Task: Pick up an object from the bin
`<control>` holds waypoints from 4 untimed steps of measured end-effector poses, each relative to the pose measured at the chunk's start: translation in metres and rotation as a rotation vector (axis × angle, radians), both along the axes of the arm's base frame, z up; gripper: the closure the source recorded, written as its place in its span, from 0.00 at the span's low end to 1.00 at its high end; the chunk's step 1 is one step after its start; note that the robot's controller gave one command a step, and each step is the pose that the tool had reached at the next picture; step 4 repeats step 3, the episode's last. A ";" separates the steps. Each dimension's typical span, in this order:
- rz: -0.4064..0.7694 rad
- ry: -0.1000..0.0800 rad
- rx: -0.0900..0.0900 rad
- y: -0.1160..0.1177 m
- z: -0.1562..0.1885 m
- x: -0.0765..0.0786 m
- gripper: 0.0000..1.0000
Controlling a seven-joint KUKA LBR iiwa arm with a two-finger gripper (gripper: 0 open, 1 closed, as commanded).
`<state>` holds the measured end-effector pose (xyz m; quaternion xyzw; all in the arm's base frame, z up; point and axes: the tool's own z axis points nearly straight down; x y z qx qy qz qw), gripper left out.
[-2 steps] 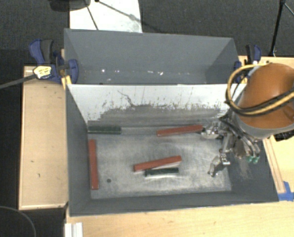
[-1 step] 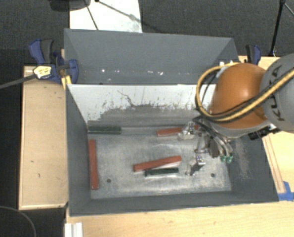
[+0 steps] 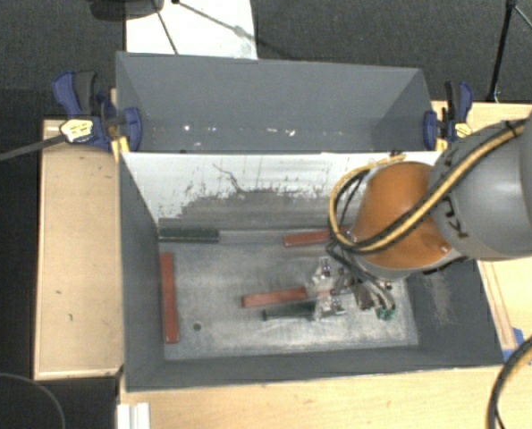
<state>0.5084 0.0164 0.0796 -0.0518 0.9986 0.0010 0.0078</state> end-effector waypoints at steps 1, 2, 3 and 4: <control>0.001 0.000 0.000 0.000 0.000 0.000 1.00; 0.011 0.016 -0.003 0.004 0.036 0.010 1.00; 0.036 0.013 -0.003 0.009 0.156 -0.006 1.00; 0.036 0.013 -0.003 0.009 0.156 -0.006 1.00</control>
Offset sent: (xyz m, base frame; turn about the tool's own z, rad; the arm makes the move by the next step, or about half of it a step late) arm 0.0143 0.0061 0.0493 -0.0127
